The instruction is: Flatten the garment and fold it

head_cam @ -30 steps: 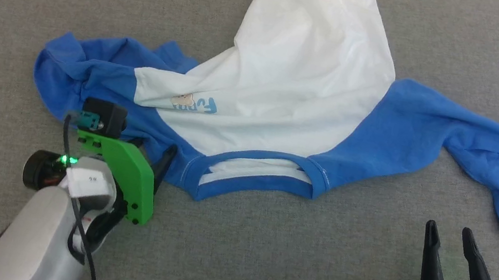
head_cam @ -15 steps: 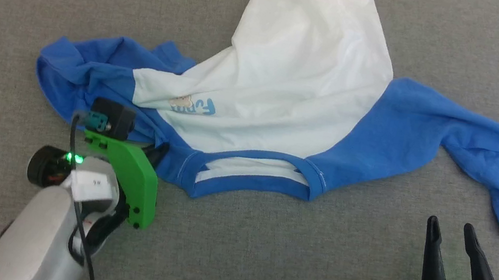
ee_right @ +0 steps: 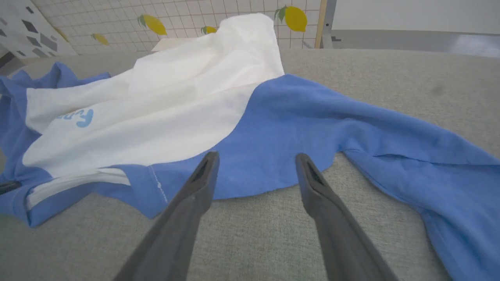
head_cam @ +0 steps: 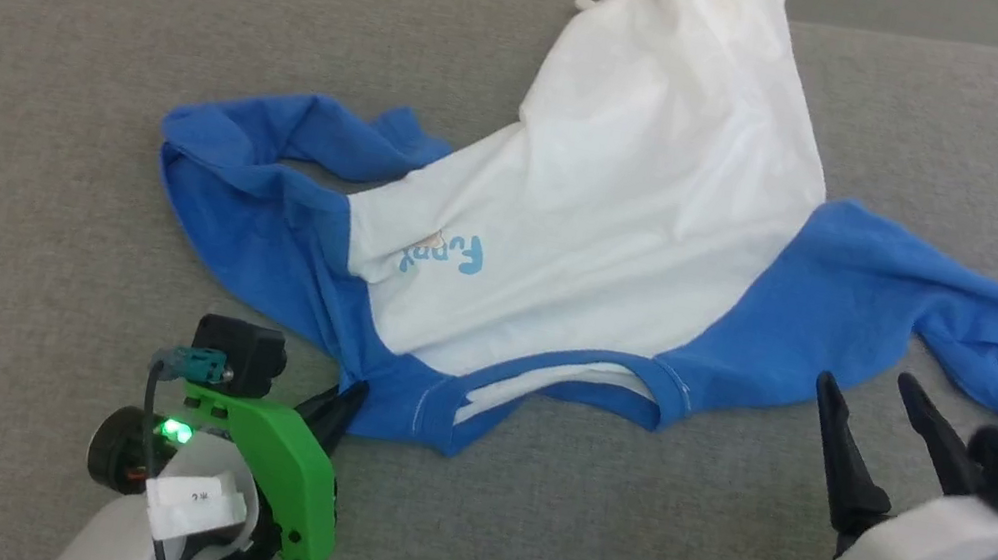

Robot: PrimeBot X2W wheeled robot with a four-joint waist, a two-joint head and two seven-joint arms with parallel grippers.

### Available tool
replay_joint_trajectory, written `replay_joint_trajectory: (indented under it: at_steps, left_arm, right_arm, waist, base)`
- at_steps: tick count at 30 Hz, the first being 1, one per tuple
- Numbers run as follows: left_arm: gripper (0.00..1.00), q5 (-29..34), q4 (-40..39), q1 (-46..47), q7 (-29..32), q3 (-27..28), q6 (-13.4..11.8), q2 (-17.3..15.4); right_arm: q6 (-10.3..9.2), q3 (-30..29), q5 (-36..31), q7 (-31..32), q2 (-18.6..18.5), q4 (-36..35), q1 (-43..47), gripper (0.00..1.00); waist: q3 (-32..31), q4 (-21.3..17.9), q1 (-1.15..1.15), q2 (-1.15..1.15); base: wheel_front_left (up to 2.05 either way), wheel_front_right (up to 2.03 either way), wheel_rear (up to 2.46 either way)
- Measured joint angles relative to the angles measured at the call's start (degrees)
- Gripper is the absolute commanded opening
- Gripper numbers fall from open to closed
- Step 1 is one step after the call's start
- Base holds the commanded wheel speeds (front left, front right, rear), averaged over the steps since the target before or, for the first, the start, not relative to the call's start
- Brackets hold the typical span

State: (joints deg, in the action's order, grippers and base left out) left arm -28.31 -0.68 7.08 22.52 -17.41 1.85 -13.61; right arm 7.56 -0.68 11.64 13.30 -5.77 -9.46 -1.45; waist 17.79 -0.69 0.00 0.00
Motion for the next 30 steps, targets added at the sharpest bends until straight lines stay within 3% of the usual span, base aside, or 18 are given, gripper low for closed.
replay_joint_trajectory:
  at_steps: [6,8,12,19,29,30]
  left_arm:
    - [0.00,-0.01,0.20,0.08,-0.48,-0.69,0.03,0.62]
    - [0.00,-0.01,0.45,0.37,-0.52,-1.08,0.10,0.76]
    - [0.00,-0.01,1.18,1.53,-1.02,-2.02,0.47,1.23]
    - [0.00,0.00,2.15,4.07,-1.68,-3.27,1.22,2.15]
    - [0.00,-0.04,2.66,6.66,-3.07,-3.88,2.14,3.14]
    - [0.00,-0.11,2.82,6.83,-3.30,-3.92,2.20,3.18]
  right_arm:
    - [-0.01,2.70,2.49,19.38,-8.36,0.05,-3.72,1.00]
    - [0.01,4.39,3.20,22.96,-11.41,-0.01,-5.32,1.00]
    - [0.00,4.76,4.30,27.88,-13.39,1.78,-8.50,1.00]
    - [0.00,6.56,5.23,32.57,-14.72,5.39,-10.91,1.00]
    - [-0.01,8.13,5.65,31.32,-15.04,8.24,-15.68,1.00]
    - [-0.01,8.24,5.65,31.18,-15.06,8.59,-16.18,0.89]
  waist:
    - [-0.11,1.81,0.00,0.00]
    - [0.12,2.24,0.00,0.00]
    - [0.88,2.98,0.00,0.00]
    - [2.87,4.62,0.00,0.00]
    - [6.39,7.30,0.00,0.00]
    - [6.64,7.50,0.00,0.00]
  base:
    - [0.00,0.00,0.00]
    - [0.00,0.00,0.00]
    - [0.00,0.00,0.00]
    - [0.00,0.00,0.00]
    - [0.00,0.00,0.00]
    - [0.00,0.00,0.00]
